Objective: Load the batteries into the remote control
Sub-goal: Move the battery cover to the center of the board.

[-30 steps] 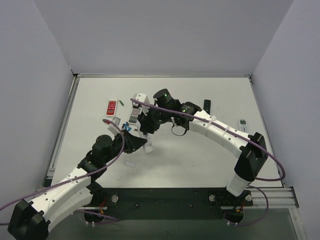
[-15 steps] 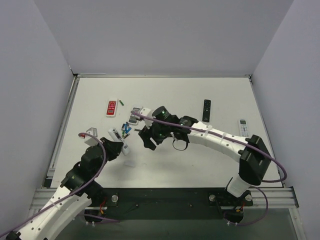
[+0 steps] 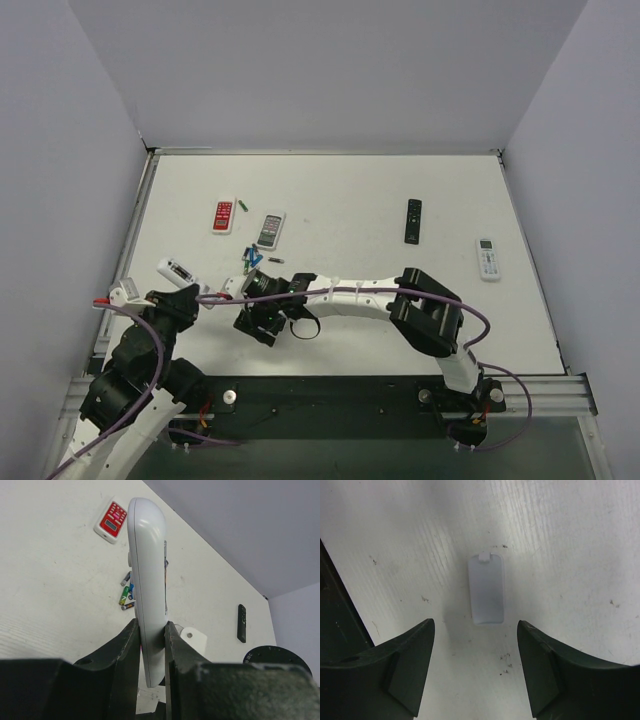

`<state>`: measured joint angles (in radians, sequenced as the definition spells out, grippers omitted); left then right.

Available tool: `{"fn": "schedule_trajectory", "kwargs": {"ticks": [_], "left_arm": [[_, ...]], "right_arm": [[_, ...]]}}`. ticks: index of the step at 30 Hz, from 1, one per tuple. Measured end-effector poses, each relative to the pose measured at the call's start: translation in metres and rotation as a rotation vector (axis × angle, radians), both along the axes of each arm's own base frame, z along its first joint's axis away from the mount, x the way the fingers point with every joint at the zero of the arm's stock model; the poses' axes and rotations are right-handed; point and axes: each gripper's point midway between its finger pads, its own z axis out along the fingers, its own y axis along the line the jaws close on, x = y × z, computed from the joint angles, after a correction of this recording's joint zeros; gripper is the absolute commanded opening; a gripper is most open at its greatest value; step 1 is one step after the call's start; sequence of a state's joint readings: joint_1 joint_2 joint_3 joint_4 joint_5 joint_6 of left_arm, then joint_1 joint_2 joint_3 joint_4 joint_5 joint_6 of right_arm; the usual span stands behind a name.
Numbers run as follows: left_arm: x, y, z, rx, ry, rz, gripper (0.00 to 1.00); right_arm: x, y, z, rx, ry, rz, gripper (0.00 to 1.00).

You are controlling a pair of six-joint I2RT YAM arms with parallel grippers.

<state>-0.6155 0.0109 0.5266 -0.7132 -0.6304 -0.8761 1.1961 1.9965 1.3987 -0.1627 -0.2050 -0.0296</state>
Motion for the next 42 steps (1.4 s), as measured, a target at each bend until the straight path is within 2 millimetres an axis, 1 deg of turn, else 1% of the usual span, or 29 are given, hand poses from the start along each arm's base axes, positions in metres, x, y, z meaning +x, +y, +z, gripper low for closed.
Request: {"fn": "schedule_trajectory", "kwargs": {"ticks": [3,6,7,9,11,14,15,18,20,21,23,25,27,29,31,32,34,35,36,38,39,42], "left_arm": [[-0.002,0.004,-0.004,0.015,0.015,0.009,0.0],[-0.005,0.006,-0.012,0.04,0.043,0.014,0.0],[-0.005,0.007,-0.013,0.045,0.049,0.014,0.0],[-0.006,0.008,-0.015,0.052,0.054,0.015,0.0],[-0.006,0.008,-0.016,0.059,0.058,0.013,0.0],[-0.006,0.007,-0.016,0.06,0.059,0.006,0.0],[-0.006,0.006,-0.016,0.062,0.06,0.003,0.0],[-0.006,0.005,-0.016,0.063,0.06,-0.004,0.0],[-0.006,0.003,-0.016,0.06,0.06,-0.014,0.0],[-0.006,0.001,-0.016,0.056,0.058,-0.022,0.0],[-0.005,-0.002,-0.015,0.048,0.052,-0.037,0.0],[-0.003,-0.009,-0.017,0.039,0.047,-0.059,0.0],[-0.001,-0.015,-0.02,0.032,0.046,-0.083,0.0],[0.002,-0.025,-0.025,0.02,0.043,-0.123,0.0],[0.005,-0.036,-0.029,0.006,0.037,-0.163,0.0],[0.006,-0.041,-0.032,0.003,0.038,-0.183,0.0],[0.009,-0.053,-0.036,-0.008,0.036,-0.231,0.0],[0.01,-0.058,-0.037,-0.013,0.034,-0.249,0.0],[0.011,-0.064,-0.038,-0.02,0.031,-0.271,0.0],[0.012,-0.074,-0.04,-0.029,0.029,-0.315,0.0],[0.013,-0.079,-0.041,-0.033,0.029,-0.335,0.0],[0.014,-0.091,-0.037,-0.046,0.022,-0.386,0.0]], "right_arm": [[0.002,0.01,-0.005,-0.01,-0.021,0.0,0.58],[0.007,0.013,-0.013,-0.029,-0.037,-0.012,0.53],[0.008,0.012,-0.017,-0.041,-0.041,-0.017,0.49],[0.011,0.01,-0.022,-0.061,-0.051,-0.02,0.46],[0.013,0.009,-0.023,-0.067,-0.063,-0.023,0.43],[0.014,0.009,-0.022,-0.072,-0.071,-0.021,0.32],[0.015,0.008,-0.023,-0.074,-0.074,-0.021,0.26],[0.017,0.006,-0.023,-0.084,-0.087,-0.024,0.19],[0.019,0.003,-0.022,-0.087,-0.1,-0.032,0.18],[0.019,-0.002,-0.022,-0.094,-0.105,-0.036,0.17],[0.018,-0.017,-0.023,-0.114,-0.106,-0.042,0.17],[0.019,-0.037,-0.023,-0.142,-0.099,-0.057,0.17],[0.022,-0.064,-0.024,-0.179,-0.086,-0.081,0.17],[0.028,-0.095,-0.024,-0.226,-0.07,-0.111,0.18],[0.035,-0.126,-0.025,-0.273,-0.046,-0.15,0.2],[0.036,-0.138,-0.025,-0.29,-0.038,-0.161,0.22],[0.042,-0.167,-0.025,-0.338,-0.016,-0.199,0.27],[0.044,-0.176,-0.025,-0.354,-0.009,-0.214,0.3],[0.046,-0.186,-0.025,-0.373,0.0,-0.228,0.35],[0.047,-0.2,-0.024,-0.399,0.013,-0.244,0.42],[0.048,-0.205,-0.023,-0.408,0.019,-0.249,0.47],[0.047,-0.211,-0.016,-0.411,0.025,-0.26,0.58]]}}
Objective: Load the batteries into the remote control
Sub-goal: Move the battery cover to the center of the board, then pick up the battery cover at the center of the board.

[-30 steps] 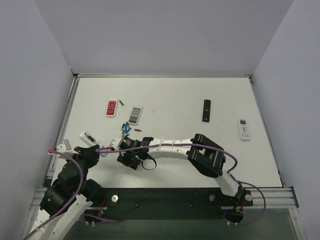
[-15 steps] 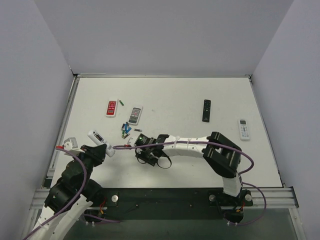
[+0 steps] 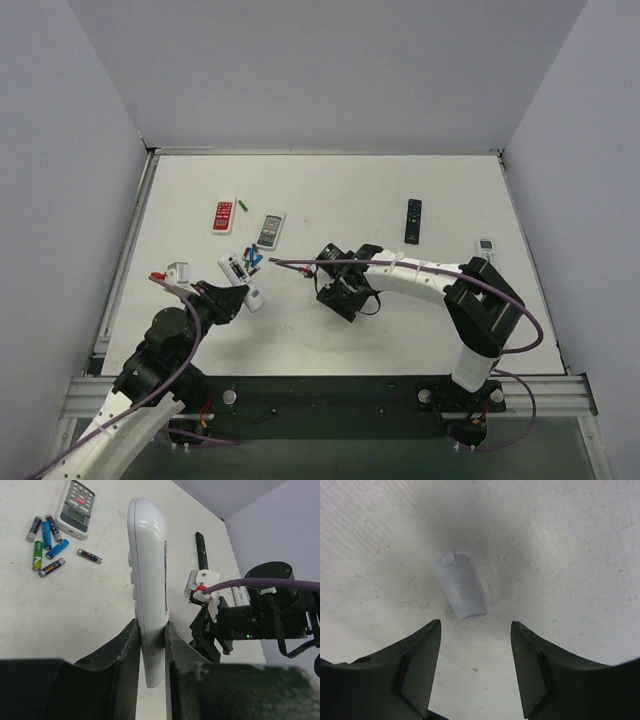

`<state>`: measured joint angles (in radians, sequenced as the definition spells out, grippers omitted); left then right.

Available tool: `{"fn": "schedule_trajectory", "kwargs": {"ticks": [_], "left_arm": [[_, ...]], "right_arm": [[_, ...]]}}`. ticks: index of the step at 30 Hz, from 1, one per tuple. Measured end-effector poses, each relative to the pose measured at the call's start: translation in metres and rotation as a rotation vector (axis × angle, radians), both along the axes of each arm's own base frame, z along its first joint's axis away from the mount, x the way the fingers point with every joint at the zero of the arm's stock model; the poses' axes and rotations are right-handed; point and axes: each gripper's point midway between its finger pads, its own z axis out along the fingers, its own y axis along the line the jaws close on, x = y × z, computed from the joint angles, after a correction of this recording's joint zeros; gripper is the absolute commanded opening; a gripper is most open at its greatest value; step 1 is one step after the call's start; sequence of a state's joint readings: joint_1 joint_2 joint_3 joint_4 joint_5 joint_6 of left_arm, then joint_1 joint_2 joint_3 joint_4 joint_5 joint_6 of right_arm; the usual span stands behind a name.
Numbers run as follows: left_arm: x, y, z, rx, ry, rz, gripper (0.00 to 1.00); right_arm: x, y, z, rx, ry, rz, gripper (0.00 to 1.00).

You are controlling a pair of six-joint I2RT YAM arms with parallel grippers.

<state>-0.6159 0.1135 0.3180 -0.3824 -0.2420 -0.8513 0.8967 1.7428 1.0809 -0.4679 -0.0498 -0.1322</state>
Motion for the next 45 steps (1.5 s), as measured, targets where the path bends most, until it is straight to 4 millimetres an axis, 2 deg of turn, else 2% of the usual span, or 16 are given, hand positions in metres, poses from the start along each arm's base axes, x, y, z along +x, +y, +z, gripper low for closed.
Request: {"fn": "schedule_trajectory", "kwargs": {"ticks": [3,5,8,10,14,19,25,37,45], "left_arm": [[0.001,-0.01,0.005,-0.013,-0.011,-0.043,0.0],[0.001,-0.015,0.007,-0.018,-0.016,-0.065,0.0],[0.001,-0.021,0.01,-0.027,-0.023,-0.096,0.0],[0.0,-0.025,0.01,-0.033,-0.028,-0.114,0.0],[-0.001,-0.029,0.008,-0.039,-0.031,-0.138,0.0],[-0.003,-0.033,0.007,-0.043,-0.03,-0.159,0.0],[-0.004,-0.038,0.0,-0.04,-0.016,-0.186,0.0],[-0.006,-0.04,0.003,-0.046,-0.025,-0.206,0.0],[-0.006,-0.04,0.001,-0.036,-0.025,-0.205,0.0]], "right_arm": [[0.0,0.001,0.013,0.02,-0.002,-0.003,0.59],[0.005,0.01,0.025,0.056,-0.012,-0.004,0.57],[0.016,0.03,0.047,0.128,-0.04,0.002,0.52],[0.021,0.039,0.058,0.16,-0.05,0.007,0.45],[0.027,0.049,0.066,0.177,-0.048,0.01,0.36],[0.025,0.051,0.048,0.131,0.015,0.012,0.27],[0.019,0.049,0.027,0.066,0.083,0.019,0.24],[0.012,0.056,0.017,0.021,0.116,0.069,0.23],[0.012,0.052,0.004,-0.024,0.129,0.066,0.22]]}}
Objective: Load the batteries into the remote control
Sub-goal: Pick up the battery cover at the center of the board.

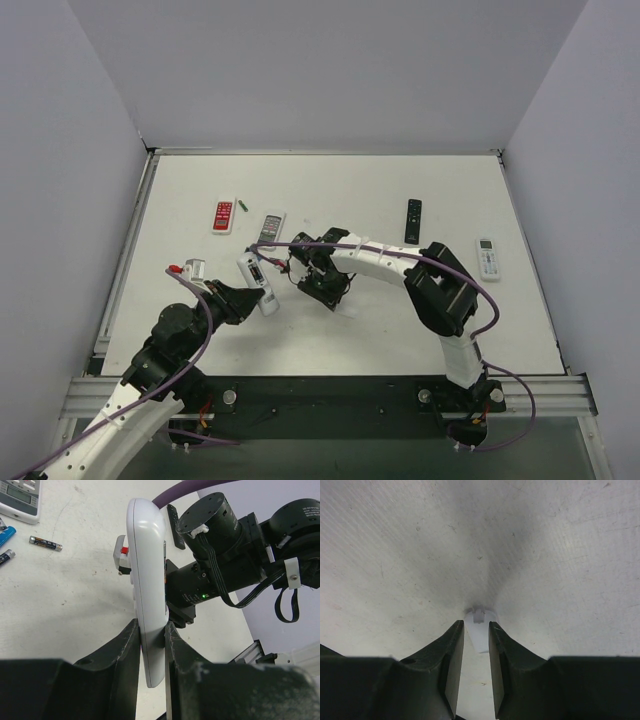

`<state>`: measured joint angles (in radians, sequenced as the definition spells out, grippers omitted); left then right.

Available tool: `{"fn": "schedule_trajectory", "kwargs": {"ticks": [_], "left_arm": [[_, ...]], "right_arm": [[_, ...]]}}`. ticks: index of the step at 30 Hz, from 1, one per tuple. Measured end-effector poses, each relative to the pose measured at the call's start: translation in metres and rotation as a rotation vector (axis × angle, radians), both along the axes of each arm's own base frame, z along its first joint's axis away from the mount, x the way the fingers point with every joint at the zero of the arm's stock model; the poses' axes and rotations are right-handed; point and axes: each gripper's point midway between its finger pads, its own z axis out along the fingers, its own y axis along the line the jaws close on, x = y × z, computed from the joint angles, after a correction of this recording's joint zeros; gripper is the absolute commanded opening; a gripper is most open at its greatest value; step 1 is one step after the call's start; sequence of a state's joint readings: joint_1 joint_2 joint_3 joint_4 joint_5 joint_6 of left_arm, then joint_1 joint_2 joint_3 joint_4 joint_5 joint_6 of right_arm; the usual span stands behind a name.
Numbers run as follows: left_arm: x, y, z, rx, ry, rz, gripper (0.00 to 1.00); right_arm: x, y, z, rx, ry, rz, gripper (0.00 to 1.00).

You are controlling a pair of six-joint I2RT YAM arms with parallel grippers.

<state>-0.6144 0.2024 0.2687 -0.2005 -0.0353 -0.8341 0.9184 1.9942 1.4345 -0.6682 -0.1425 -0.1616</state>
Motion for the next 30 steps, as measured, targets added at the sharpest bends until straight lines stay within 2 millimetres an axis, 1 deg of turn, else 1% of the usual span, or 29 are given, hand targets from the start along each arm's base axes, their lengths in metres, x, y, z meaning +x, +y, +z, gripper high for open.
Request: {"fn": "schedule_trajectory", "kwargs": {"ticks": [2,7,9,11,17,21,24,26,30], "left_arm": [[0.0,0.0,0.0,0.001,-0.001,-0.001,0.0],[0.0,0.0,0.0,0.003,-0.002,-0.001,0.0],[0.0,0.0,0.0,0.004,-0.002,-0.002,0.0],[0.0,0.0,0.0,0.004,-0.002,-0.003,0.0],[0.0,-0.001,-0.002,0.004,0.0,-0.008,0.0],[0.0,-0.008,-0.008,0.007,0.011,-0.04,0.0],[0.0,-0.016,-0.019,0.012,0.032,-0.076,0.0],[0.001,-0.023,-0.029,0.02,0.058,-0.099,0.0],[0.002,-0.036,-0.056,0.039,0.14,-0.15,0.0]], "right_arm": [[0.0,-0.001,-0.002,-0.011,-0.001,0.0,0.22],[0.001,-0.003,-0.005,-0.025,-0.001,-0.001,0.15],[0.001,-0.004,-0.006,-0.028,0.0,0.0,0.09],[0.001,-0.004,-0.007,-0.032,-0.001,0.0,0.0],[0.001,-0.005,-0.007,-0.038,0.0,0.0,0.0],[0.002,-0.005,-0.004,-0.031,-0.005,-0.005,0.0],[0.004,-0.007,0.009,-0.003,-0.025,-0.017,0.0],[0.007,-0.009,0.024,0.036,-0.053,-0.028,0.0],[0.01,-0.015,0.063,0.134,-0.125,-0.057,0.0]]}}
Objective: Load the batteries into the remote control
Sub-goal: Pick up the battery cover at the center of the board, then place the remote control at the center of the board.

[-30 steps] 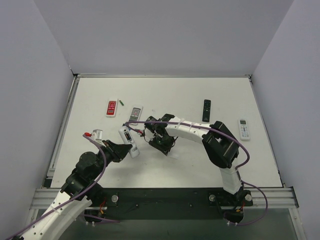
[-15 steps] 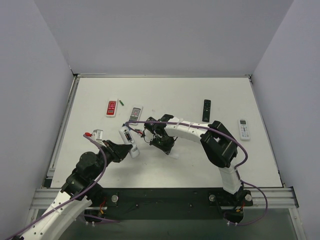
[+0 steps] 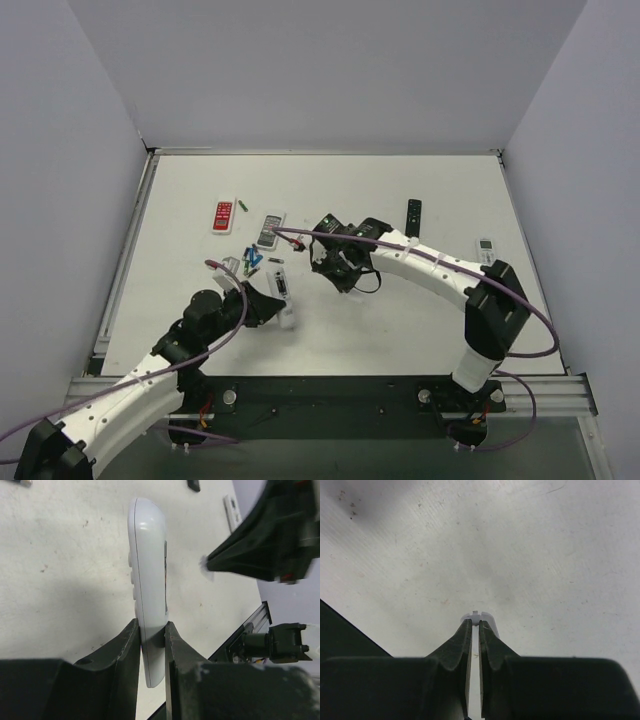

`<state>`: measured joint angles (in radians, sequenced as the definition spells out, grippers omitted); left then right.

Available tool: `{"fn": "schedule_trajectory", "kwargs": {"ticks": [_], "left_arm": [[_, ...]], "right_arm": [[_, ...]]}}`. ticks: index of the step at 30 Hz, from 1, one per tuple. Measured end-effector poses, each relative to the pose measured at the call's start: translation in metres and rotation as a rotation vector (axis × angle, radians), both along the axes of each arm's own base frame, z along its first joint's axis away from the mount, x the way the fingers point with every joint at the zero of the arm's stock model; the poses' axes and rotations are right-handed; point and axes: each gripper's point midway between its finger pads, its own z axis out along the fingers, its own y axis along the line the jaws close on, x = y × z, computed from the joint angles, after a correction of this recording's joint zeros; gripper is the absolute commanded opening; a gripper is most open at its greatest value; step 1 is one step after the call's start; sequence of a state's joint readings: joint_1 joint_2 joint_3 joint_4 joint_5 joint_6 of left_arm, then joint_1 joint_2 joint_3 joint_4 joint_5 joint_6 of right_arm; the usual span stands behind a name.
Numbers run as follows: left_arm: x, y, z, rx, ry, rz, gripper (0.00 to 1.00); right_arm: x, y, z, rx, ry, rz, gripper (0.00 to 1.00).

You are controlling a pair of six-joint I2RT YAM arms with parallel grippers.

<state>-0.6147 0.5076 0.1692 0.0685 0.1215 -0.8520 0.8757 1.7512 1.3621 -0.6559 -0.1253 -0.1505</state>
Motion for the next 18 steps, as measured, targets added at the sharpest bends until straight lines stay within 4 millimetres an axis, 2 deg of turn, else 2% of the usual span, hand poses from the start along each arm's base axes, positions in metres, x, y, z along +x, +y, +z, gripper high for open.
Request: {"fn": "schedule_trajectory", "kwargs": {"ticks": [3,5,10,13,18], "left_arm": [[-0.001,-0.01,-0.026,0.027,0.085,-0.044,0.0],[-0.001,-0.017,-0.044,0.044,0.153,-0.069,0.0],[-0.007,-0.027,-0.077,0.068,0.281,-0.11,0.0],[-0.008,-0.035,-0.081,0.04,0.32,-0.126,0.01],[-0.008,-0.042,-0.085,0.011,0.368,-0.123,0.22]], "right_arm": [[0.001,-0.006,0.02,0.065,-0.045,-0.031,0.0],[-0.001,-0.012,0.025,0.088,-0.057,-0.048,0.0],[-0.008,-0.02,0.022,0.111,-0.063,-0.077,0.0],[-0.011,-0.021,0.021,0.123,-0.063,-0.088,0.0],[-0.013,-0.021,0.024,0.152,-0.072,-0.096,0.0]]}}
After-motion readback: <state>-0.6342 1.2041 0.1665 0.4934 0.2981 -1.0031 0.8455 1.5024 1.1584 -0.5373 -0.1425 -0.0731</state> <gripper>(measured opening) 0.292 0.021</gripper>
